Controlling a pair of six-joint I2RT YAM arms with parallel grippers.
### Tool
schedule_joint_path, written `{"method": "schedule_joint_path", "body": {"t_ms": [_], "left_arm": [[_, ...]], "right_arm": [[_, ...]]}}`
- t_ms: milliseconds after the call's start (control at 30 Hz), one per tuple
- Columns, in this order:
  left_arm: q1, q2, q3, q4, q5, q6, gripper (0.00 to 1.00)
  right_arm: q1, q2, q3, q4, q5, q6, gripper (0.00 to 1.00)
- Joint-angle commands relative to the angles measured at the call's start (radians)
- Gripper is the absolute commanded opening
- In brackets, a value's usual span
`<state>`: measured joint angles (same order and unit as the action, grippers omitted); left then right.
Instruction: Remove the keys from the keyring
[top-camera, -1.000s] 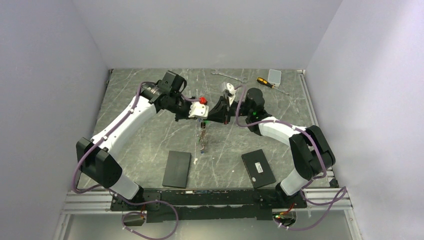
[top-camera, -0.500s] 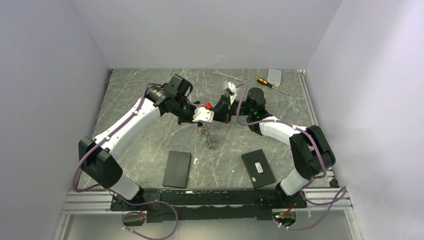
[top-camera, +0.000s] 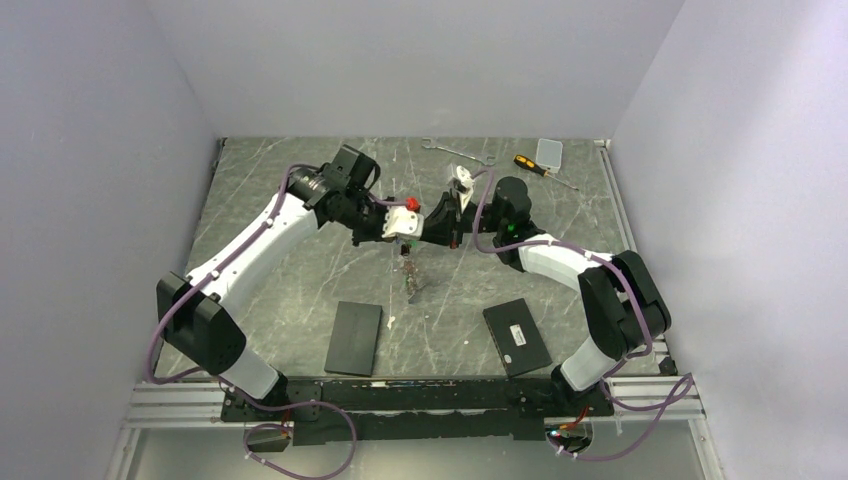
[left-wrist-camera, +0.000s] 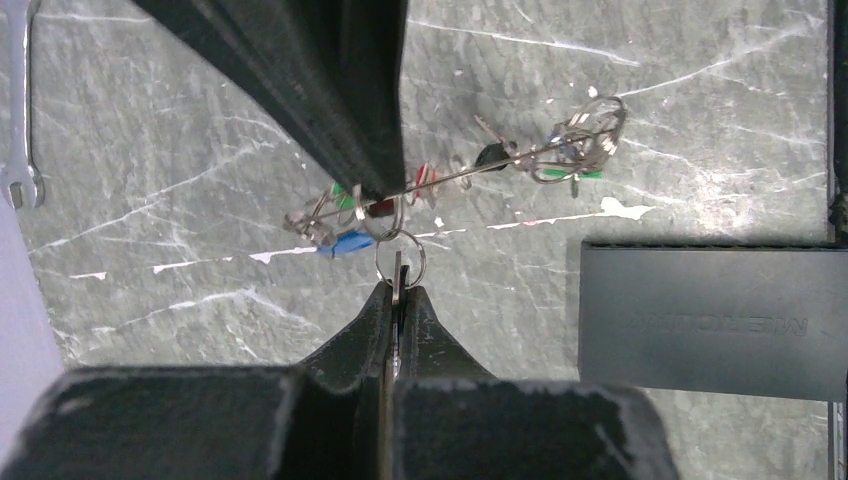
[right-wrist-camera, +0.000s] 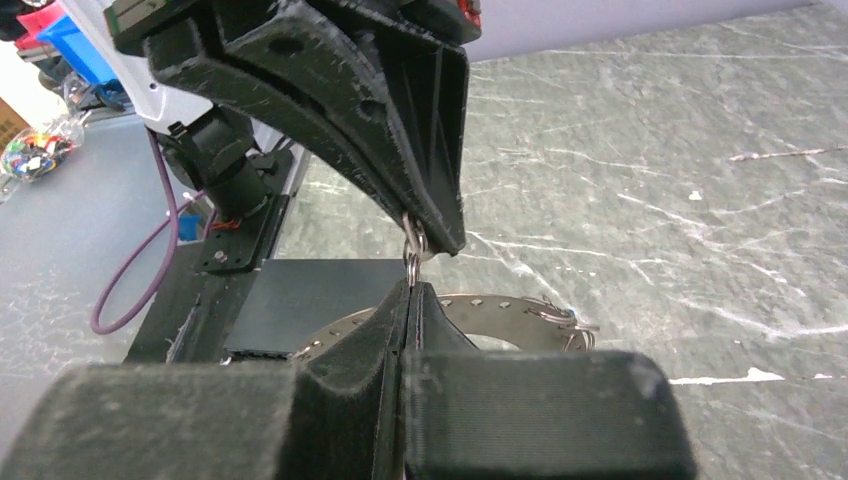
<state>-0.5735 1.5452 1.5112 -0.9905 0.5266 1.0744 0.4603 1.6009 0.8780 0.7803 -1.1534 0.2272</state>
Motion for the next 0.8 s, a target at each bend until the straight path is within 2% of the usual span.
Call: {"method": "schedule_joint_path", "body": {"t_ms": [0, 133, 767], "left_arm": [[0.036, 0.008, 0.046, -0.013, 0.028, -0.034, 0.00], [0.050, 0.010, 0.033, -0.008, 0.032, -0.043, 0.00], [0.030, 0.060, 0.103, -0.008, 0.088, -0.146, 0.00]], "right_arm": [[-0.012, -0.024, -0.003, 0.083, 0.007, -0.004, 0.00], [-0.020, -0.018, -0.014, 0.139, 0.008, 0.048, 0.00], [-0.003, -0.013, 0.003, 0.073, 0.007, -0.005, 0.00]]}}
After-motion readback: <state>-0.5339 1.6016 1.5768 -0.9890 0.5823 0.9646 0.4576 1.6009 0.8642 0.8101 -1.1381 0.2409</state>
